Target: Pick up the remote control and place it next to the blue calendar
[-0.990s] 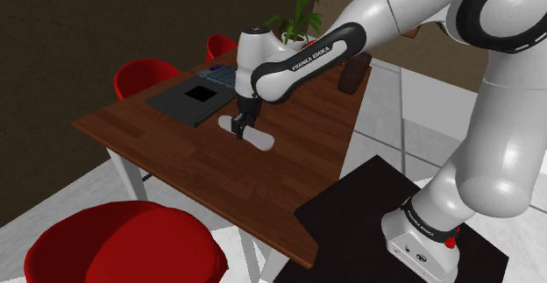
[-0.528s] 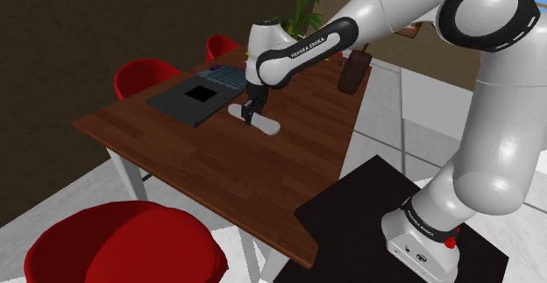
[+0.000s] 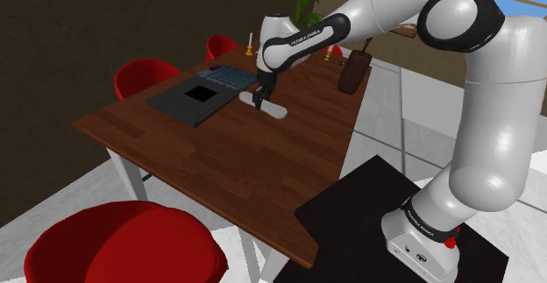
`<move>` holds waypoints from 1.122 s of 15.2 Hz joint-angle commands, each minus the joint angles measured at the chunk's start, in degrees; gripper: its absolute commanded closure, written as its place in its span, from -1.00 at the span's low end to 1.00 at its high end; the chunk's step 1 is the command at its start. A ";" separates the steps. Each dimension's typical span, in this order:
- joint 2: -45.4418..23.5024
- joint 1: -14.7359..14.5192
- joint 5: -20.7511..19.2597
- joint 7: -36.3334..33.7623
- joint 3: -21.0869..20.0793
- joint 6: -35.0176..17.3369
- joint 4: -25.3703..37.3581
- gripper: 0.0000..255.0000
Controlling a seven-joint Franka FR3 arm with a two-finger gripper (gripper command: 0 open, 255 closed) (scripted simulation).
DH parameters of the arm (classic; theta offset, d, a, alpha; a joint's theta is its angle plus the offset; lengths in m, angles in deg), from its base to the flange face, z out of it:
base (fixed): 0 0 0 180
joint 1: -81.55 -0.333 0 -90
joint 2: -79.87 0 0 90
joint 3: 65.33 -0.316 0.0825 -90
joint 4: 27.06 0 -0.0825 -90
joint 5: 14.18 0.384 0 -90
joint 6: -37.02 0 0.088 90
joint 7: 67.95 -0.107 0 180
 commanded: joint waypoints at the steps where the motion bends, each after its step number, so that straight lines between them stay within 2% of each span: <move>1: -1.90 1.58 0.13 2.55 0.56 1.23 3.23 1.00; 7: -8.77 5.39 0.47 8.85 1.88 6.01 15.12 1.00; 11: -15.45 7.74 0.72 13.18 2.71 10.93 26.88 1.00; 17: -17.90 7.64 0.41 12.95 2.94 7.95 26.36 1.00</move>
